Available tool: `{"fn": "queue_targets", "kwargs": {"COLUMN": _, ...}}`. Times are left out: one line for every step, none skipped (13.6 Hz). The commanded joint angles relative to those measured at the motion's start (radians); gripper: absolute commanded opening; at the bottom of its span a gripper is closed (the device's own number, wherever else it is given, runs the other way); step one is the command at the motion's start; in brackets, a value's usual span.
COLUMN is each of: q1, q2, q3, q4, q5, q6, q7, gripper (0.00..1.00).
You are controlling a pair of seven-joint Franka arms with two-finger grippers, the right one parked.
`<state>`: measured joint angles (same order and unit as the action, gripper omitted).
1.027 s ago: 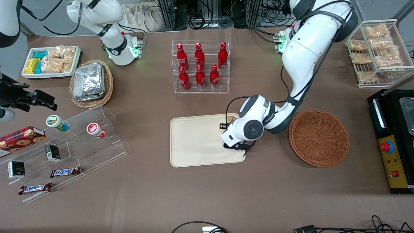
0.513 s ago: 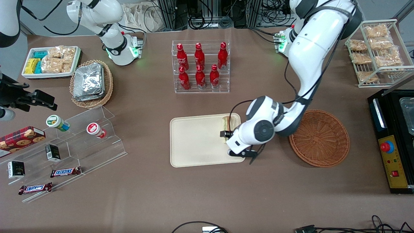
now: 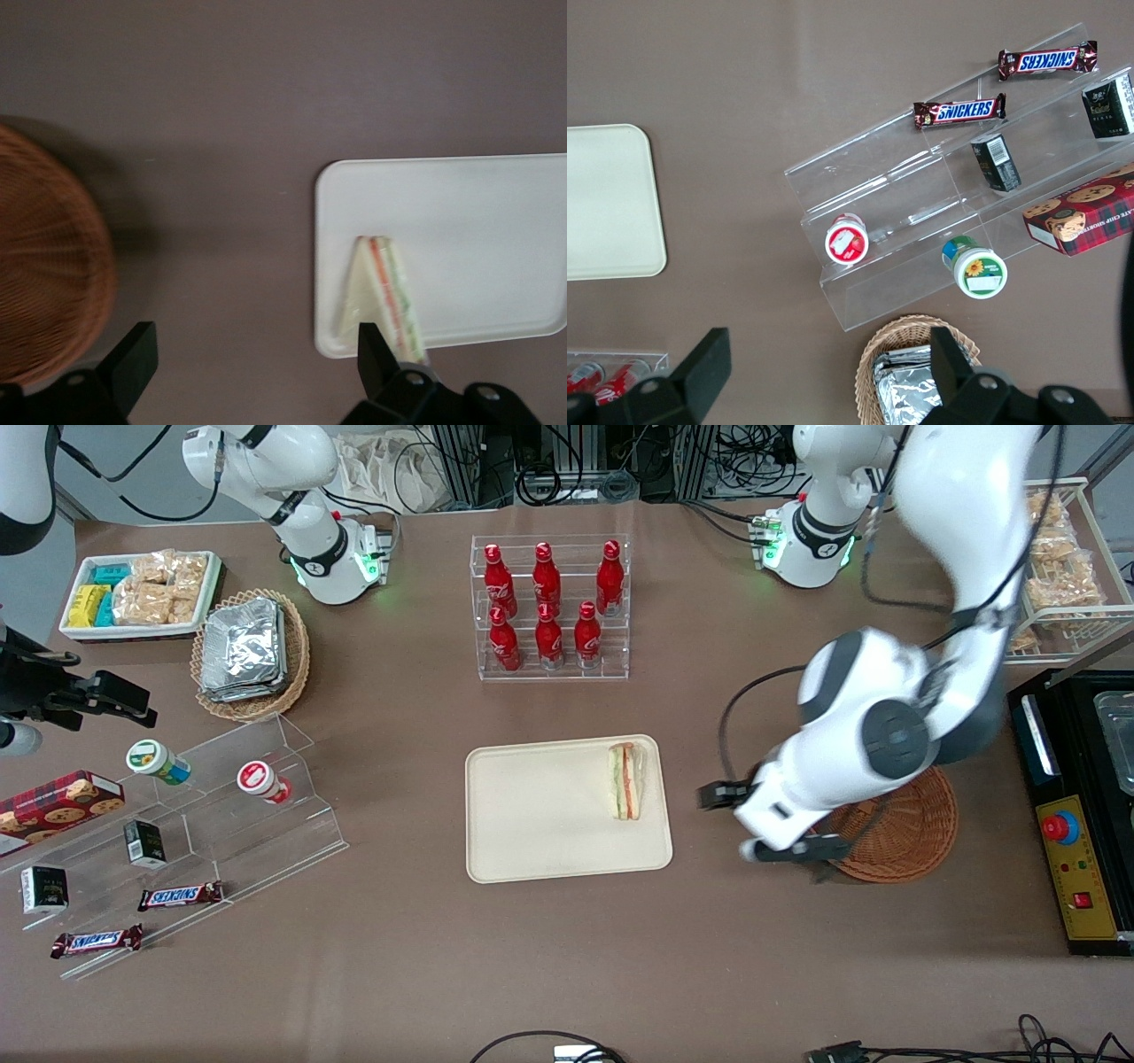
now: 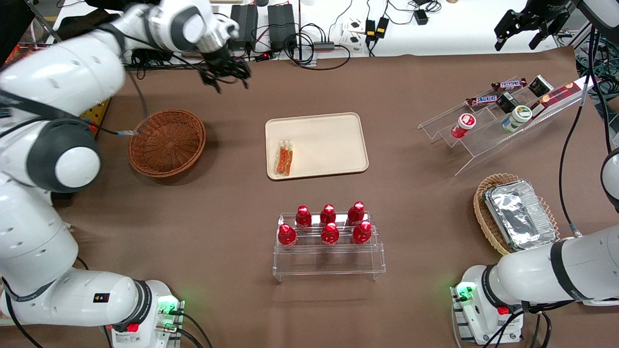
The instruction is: Place sandwich from basket to tray
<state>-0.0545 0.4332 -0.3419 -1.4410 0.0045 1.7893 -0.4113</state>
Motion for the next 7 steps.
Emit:
{"fn": "queue_targets", "kwargs": {"q1": 0.070, "q2": -0.143, "q3": -0.005, "q4": -0.033, "q5": 0.032, "q6": -0.132, "q7": 0.078, "gripper": 1.00}}
{"fn": "queue_targets", "kwargs": {"q1": 0.093, "q2": -0.183, "q3": -0.003, "q4": -0.033, "q5": 0.032, "q6": -0.169, "q7": 0.100, "gripper": 1.00}}
{"fn": "queue_targets", "kwargs": {"q1": 0.122, "q2": -0.223, "q3": -0.003, "q4": -0.030, "q5": 0.032, "q6": -0.210, "q7": 0.120, "gripper": 1.00}}
{"fn": "queue_targets", "kwargs": {"q1": 0.149, "q2": -0.258, "q3": -0.003, "q4": -0.030, "q5": 0.032, "q6": -0.250, "q7": 0.146, "gripper": 1.00}}
{"fn": "queue_targets", "kwargs": {"q1": 0.181, "q2": -0.287, "q3": -0.003, "q4": -0.030, "q5": 0.034, "q6": -0.293, "q7": 0.185, "gripper": 1.00}}
{"fn": "queue_targets", "kwargs": {"q1": 0.214, "q2": -0.307, "q3": -0.003, "q4": -0.033, "q5": 0.034, "q6": -0.329, "q7": 0.233, "gripper": 1.00}}
{"fn": "queue_targets", "kwargs": {"q1": 0.241, "q2": -0.315, "q3": -0.003, "q4": -0.035, "q5": 0.035, "q6": -0.344, "q7": 0.270, "gripper": 1.00}}
